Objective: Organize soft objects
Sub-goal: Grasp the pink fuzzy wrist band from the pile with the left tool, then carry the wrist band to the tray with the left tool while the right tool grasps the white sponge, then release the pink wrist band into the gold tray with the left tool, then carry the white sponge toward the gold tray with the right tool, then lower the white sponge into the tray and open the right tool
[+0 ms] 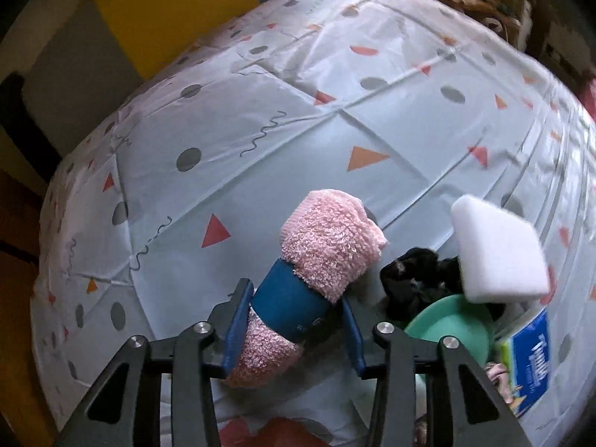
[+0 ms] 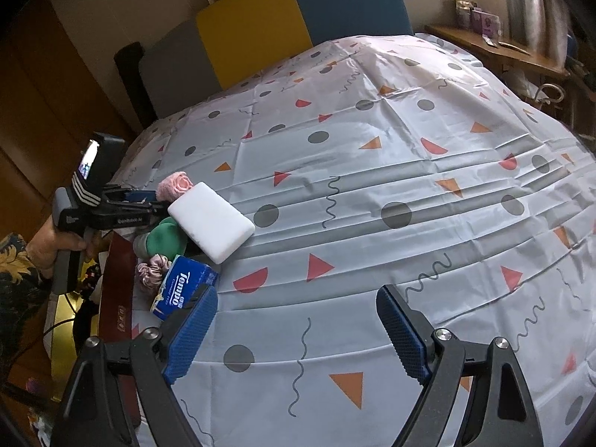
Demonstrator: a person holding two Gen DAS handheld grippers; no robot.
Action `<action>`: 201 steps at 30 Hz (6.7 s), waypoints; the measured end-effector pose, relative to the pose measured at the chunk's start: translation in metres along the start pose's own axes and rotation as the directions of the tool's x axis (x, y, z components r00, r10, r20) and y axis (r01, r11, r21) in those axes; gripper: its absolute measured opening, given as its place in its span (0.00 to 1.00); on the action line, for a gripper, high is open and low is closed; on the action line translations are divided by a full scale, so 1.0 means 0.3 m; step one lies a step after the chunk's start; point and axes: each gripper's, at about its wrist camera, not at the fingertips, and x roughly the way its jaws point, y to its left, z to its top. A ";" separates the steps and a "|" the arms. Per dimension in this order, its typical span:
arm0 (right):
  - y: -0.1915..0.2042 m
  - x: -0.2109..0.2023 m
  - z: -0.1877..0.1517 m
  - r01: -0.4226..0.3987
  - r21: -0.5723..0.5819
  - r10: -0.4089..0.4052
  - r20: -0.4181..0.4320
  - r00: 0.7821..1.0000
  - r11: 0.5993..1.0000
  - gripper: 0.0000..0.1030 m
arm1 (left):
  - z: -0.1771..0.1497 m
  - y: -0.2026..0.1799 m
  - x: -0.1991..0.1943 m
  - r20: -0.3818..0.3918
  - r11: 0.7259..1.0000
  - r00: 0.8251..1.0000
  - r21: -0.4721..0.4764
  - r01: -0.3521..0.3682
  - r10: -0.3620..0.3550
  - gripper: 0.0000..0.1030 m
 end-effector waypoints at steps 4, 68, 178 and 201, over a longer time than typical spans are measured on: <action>-0.004 0.005 -0.001 0.006 0.003 -0.006 -0.005 1.000 1.000 0.85 | -0.023 0.038 -0.077 0.049 0.992 0.997 -0.115 0.058 -0.053 0.42; 0.179 0.187 -0.178 0.006 -0.373 -0.115 -0.270 0.956 0.928 0.59 | -1.163 0.070 -0.811 0.254 0.630 0.957 -0.769 0.113 0.138 0.43; 0.861 -0.008 -0.282 -0.295 -0.433 0.213 -0.227 0.950 0.852 0.58 | -1.261 -0.074 -0.827 0.161 0.606 0.921 -0.790 -0.094 0.354 0.71; 1.047 0.173 -0.441 -0.249 -0.502 0.094 -0.314 0.945 0.828 0.72 | -1.295 -0.052 -0.798 0.134 0.584 0.928 -0.805 -0.102 0.348 0.71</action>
